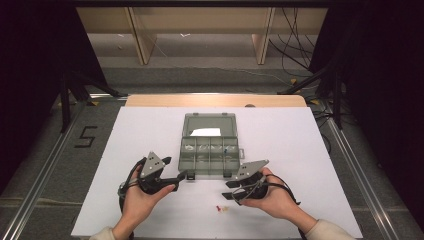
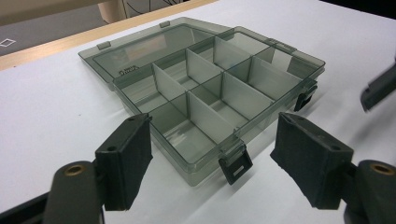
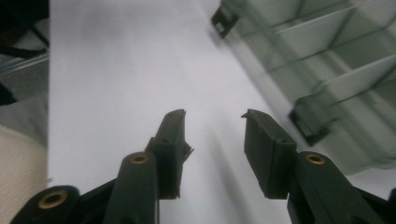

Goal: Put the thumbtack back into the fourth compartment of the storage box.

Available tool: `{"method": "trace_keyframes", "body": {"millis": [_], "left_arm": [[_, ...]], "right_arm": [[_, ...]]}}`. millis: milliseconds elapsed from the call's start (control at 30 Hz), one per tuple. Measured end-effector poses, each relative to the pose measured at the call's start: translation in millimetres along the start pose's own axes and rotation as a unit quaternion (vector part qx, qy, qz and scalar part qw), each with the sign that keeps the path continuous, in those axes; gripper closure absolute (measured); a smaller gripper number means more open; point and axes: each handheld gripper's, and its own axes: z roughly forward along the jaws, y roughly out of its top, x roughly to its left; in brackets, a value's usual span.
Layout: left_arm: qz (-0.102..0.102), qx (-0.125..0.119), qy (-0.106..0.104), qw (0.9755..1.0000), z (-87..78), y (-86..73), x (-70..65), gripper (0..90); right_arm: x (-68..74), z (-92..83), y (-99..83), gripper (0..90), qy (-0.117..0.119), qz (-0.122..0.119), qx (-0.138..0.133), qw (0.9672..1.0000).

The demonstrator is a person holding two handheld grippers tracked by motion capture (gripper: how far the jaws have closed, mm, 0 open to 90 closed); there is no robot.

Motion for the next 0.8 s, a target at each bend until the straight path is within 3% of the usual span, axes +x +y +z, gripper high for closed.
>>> {"method": "trace_keyframes", "body": {"millis": [67,100,233,400,733,767,800], "left_arm": [[-0.002,0.0,-0.003,1.0,0.7,-0.4,-0.1,27.1],[0.007,0.002,-0.001,1.0,0.4,-0.1,0.6,27.1],[-0.001,0.001,-0.001,1.0,0.2,-0.3,0.2,27.1],[-0.001,0.003,-0.002,1.0,0.5,-0.7,-0.3,27.1],[-0.005,0.003,-0.004,1.0,1.4,-1.1,-0.4,27.1],[0.002,0.003,-0.004,1.0,1.4,-0.9,0.5,27.1],[-0.001,0.004,-0.004,1.0,1.5,-1.2,0.3,27.1]], "right_arm": [[4.9,3.5,-1.2,61.9,0.011,-0.006,0.007,0.9999],[6.8,5.4,-1.5,62.5,0.017,-0.008,0.01,0.9998],[13.8,14.4,-3.5,64.5,0.033,-0.026,0.032,0.9986],[16.5,22.7,-7.2,66.3,0.038,-0.033,0.053,0.9973],[25.5,26.9,-6.8,76.3,0.016,-0.085,0.074,0.9934],[26.0,27.1,-6.4,78.0,0.016,-0.091,0.075,0.9929],[26.8,27.2,-6.4,80.1,0.017,-0.088,0.077,0.993]]}}
